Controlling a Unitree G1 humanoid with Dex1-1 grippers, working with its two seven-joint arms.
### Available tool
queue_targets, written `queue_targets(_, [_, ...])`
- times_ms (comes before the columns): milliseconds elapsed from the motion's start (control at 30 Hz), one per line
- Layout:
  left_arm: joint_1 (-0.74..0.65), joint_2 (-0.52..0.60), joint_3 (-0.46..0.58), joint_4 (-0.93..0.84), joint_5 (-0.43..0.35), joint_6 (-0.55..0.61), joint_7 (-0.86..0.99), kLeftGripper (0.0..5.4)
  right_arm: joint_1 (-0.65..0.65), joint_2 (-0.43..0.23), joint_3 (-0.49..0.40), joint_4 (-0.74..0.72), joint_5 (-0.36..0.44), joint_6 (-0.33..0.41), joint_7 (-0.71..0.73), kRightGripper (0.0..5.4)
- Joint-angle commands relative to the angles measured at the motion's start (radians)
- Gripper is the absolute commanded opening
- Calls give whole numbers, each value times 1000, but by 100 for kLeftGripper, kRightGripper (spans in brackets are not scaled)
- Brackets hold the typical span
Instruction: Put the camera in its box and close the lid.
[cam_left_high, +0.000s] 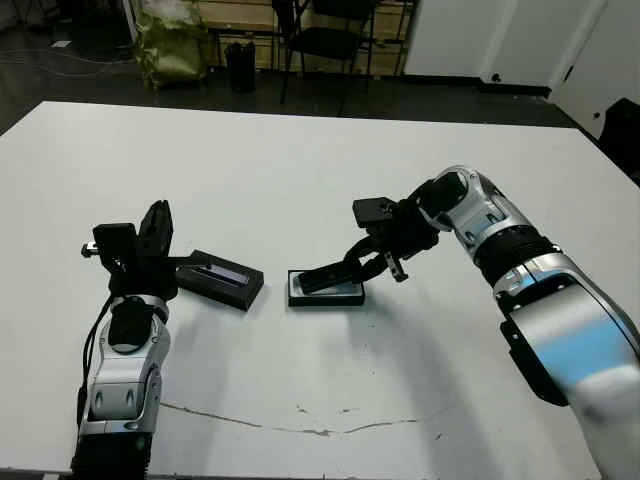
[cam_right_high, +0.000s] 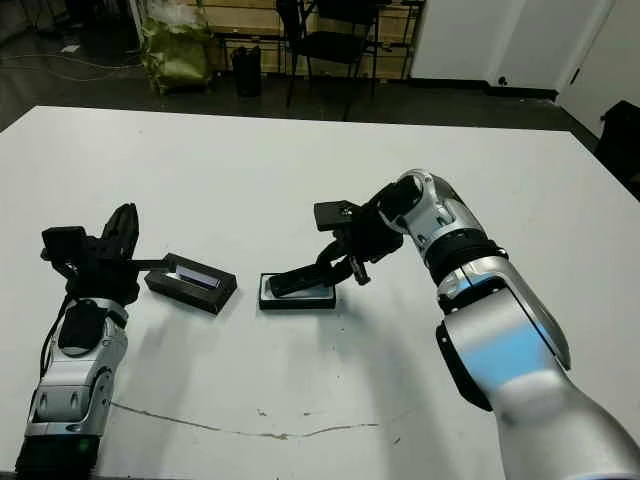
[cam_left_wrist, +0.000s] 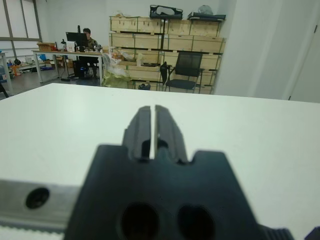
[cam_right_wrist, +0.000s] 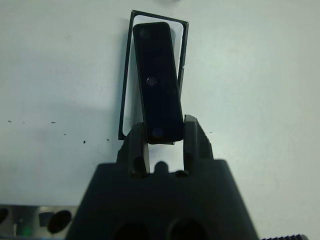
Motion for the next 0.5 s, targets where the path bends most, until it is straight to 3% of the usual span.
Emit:
queue_targets(33, [16,6,-4,22,13,-5,-2,0,18,-15,-29,-9,16,-7,-32,38])
queue_targets(133, [13,3,-1,33,1,-15,-10,0,7,-11,-68,11,50,66,-19,38])
queue_targets(500, [13,0,-1,30,-3,-7,-8,0,21,-24,-125,-15,89,117,-21,38])
